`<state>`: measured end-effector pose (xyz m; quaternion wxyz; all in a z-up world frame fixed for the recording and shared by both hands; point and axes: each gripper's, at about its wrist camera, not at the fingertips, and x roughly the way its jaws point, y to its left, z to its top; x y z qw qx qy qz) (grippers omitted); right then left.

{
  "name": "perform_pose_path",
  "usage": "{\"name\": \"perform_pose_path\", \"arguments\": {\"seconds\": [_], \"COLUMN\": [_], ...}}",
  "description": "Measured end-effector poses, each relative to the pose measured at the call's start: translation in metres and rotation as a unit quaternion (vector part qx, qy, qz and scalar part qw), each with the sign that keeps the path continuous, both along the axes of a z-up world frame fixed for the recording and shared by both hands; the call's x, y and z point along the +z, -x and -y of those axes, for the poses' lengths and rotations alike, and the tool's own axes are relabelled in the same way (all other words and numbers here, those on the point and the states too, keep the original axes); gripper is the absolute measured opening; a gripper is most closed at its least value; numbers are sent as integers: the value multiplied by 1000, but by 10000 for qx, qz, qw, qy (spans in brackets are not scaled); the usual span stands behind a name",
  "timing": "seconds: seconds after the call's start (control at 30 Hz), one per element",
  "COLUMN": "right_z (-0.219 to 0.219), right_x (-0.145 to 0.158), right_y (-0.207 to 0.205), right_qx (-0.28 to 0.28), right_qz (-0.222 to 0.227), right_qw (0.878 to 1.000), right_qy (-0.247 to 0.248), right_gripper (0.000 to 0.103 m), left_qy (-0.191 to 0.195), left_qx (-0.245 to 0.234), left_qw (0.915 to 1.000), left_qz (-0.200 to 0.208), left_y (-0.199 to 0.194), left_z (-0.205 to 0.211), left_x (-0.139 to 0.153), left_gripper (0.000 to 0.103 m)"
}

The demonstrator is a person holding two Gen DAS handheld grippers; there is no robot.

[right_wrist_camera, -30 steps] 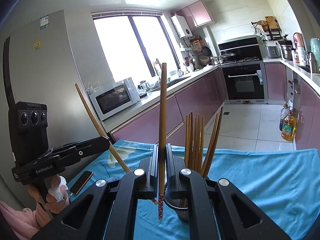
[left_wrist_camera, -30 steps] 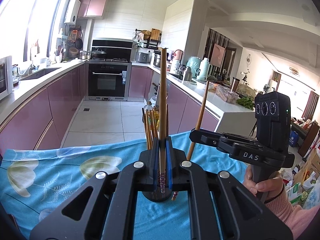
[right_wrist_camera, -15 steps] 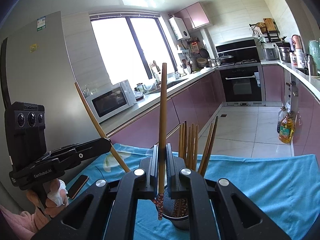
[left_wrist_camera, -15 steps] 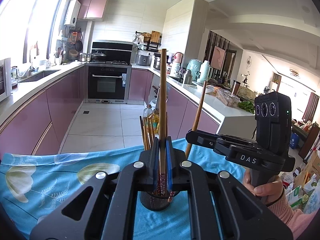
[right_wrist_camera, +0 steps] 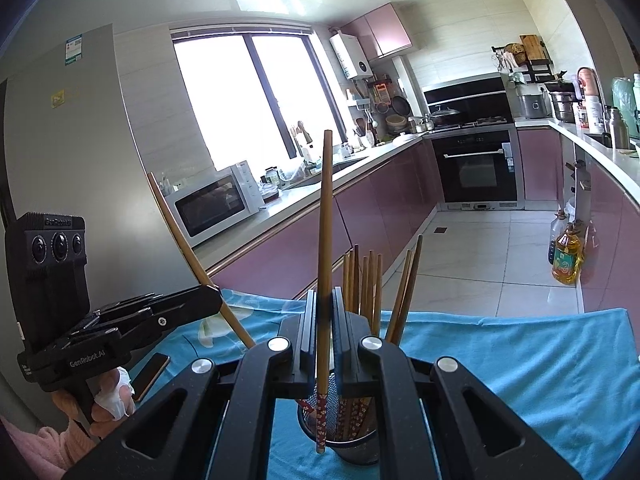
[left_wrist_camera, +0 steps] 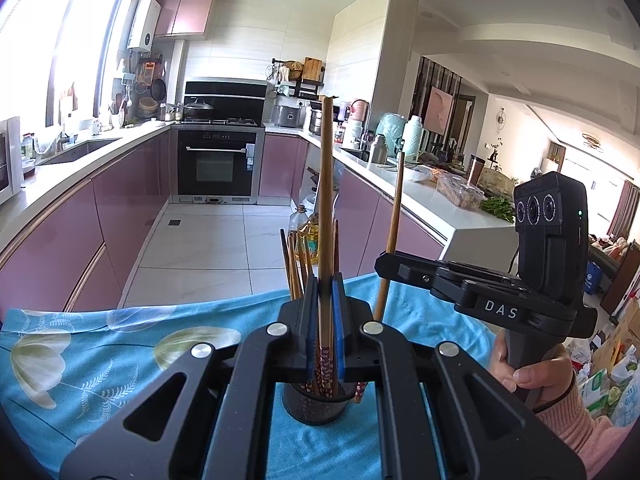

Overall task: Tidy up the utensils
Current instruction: 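Lower both chopsticks down into the mesh cup with both grippers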

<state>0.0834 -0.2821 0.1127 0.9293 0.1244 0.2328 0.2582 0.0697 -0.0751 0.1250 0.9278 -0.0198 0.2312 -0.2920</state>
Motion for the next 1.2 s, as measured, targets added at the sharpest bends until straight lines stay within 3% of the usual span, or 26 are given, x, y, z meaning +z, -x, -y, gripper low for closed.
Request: {"name": "perform_pose_path", "arguments": {"seconds": [1.2], "right_z": [4], "right_x": [3], "right_y": [-20], "right_qx": [-130], "right_qz": [-52], "right_qw": [9999], "right_qy": [-86], "right_gripper": [6], "left_qy": [-199], "left_qx": [6], "left_qw": [9997], "left_qz": [-144], "left_y": [-17], "left_z": [4], "left_x": [4], "left_gripper": [7]}}
